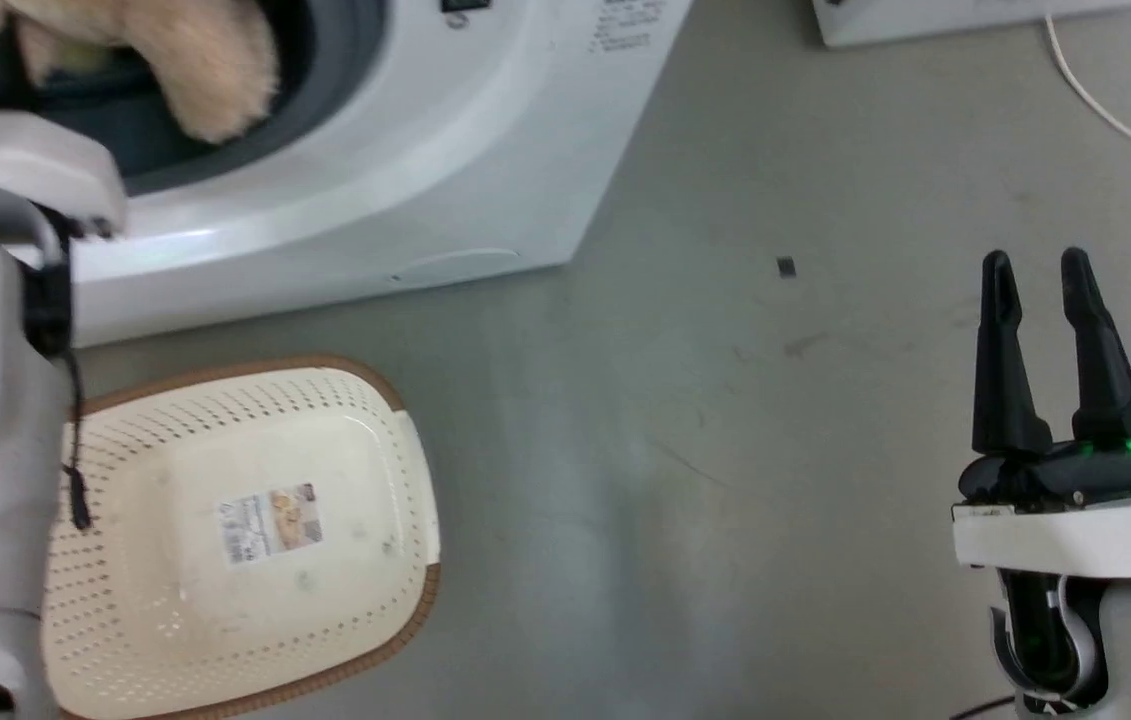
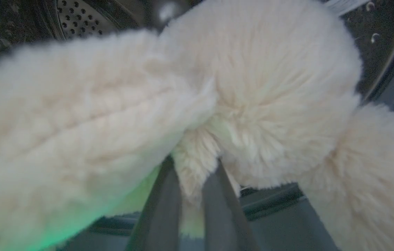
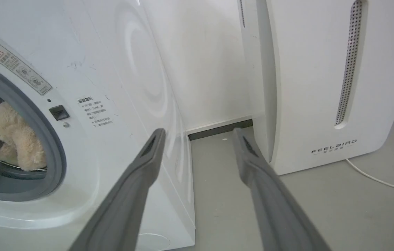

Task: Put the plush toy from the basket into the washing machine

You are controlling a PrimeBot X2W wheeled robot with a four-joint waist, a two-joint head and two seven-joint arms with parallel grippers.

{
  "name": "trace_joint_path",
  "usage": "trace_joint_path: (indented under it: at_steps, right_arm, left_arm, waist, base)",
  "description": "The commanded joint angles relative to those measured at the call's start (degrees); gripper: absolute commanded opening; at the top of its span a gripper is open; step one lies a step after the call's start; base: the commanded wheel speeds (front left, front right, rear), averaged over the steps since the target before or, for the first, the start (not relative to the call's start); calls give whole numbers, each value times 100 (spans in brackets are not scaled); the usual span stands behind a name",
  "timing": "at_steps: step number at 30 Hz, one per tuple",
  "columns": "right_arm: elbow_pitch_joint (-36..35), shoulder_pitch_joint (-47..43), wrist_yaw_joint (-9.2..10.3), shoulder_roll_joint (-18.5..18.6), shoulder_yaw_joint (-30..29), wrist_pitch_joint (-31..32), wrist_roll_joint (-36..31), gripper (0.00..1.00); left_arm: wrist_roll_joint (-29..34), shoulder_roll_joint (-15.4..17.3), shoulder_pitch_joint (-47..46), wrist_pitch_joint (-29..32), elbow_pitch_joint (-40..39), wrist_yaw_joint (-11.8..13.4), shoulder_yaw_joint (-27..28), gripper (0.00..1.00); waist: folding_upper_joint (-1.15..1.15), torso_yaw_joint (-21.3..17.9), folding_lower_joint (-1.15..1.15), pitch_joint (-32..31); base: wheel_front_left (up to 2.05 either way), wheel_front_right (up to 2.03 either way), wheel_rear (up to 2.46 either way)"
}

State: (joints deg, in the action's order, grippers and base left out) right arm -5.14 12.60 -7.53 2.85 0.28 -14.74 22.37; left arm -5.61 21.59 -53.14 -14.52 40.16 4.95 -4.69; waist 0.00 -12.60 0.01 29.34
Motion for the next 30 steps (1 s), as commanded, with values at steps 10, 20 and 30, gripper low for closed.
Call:
trace_joint_path:
  at_steps: [10, 20, 30]
  right_arm:
    - [-78, 324, 4, 3, 88, -26, 175, 100]
    - [-84, 394, 4, 3, 119, -26, 189, 100]
    - [8, 319, 4, 3, 160, -26, 65, 100]
  left_arm:
    - [-44, 451, -1271, -48, 324, 120, 315, 0]
    - [4, 652, -1738, -48, 413, 226, 373, 100]
    - [-50, 416, -1069, -48, 500, 120, 322, 100]
  waist:
    - [0, -555, -1, 869]
    - [0, -561, -1, 1033]
    - [0, -371, -1, 591]
  base:
    - [0, 0, 0]
    - [0, 0, 0]
    - [0, 0, 0]
